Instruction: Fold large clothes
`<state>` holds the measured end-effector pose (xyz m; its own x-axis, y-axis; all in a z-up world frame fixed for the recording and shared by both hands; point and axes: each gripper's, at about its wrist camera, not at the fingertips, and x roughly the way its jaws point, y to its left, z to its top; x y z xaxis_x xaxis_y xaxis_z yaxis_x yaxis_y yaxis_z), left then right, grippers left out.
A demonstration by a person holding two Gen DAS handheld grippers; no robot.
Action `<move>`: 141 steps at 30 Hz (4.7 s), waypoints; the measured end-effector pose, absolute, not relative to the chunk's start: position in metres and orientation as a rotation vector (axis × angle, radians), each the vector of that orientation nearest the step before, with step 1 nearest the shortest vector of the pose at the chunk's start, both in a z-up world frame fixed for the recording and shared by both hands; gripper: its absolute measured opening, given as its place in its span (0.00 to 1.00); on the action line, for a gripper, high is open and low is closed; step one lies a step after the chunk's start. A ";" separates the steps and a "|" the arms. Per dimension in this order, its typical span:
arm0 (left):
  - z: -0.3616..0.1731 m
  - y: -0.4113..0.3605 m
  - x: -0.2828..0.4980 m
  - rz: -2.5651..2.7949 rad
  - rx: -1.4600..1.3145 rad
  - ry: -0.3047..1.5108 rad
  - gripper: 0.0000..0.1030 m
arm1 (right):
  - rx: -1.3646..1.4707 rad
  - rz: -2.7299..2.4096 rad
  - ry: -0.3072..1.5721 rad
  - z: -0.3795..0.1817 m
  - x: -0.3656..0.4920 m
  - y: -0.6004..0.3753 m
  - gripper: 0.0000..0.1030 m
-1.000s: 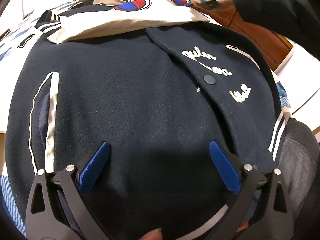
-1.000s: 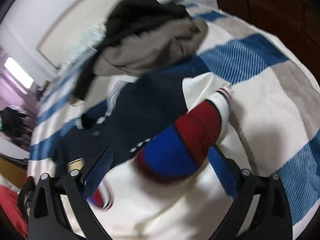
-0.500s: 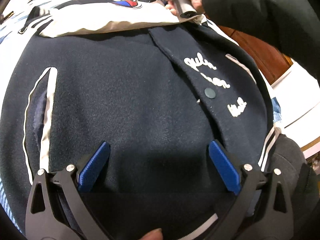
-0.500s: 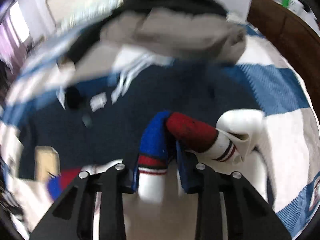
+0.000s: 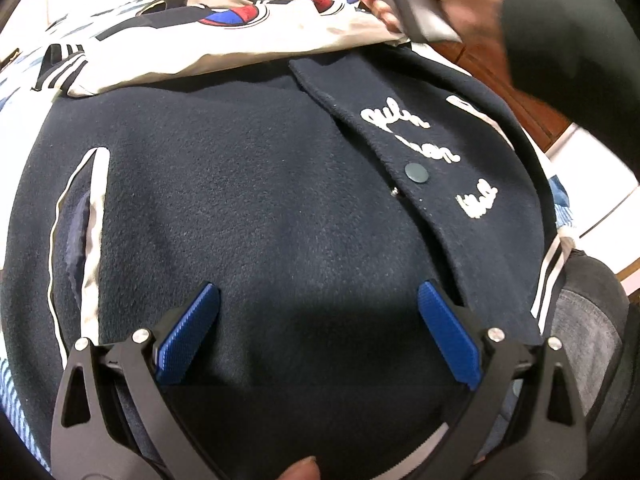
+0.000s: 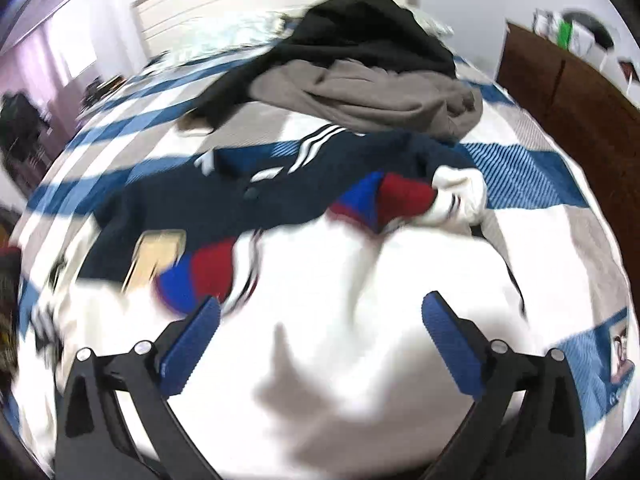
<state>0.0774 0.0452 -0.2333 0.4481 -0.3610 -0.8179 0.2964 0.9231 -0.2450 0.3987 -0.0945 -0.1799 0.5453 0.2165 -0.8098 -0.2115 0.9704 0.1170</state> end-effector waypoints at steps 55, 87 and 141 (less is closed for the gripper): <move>-0.268 0.353 -0.049 0.254 -1.333 0.570 0.94 | -0.082 0.657 0.962 -0.237 0.062 -0.083 0.96; 0.006 0.239 0.143 0.021 -0.534 0.491 0.08 | 0.373 0.843 1.024 -0.222 0.104 -0.147 0.96; -0.169 0.049 0.163 -0.437 -0.217 1.009 0.95 | 0.428 0.880 0.942 -0.221 0.086 -0.135 0.96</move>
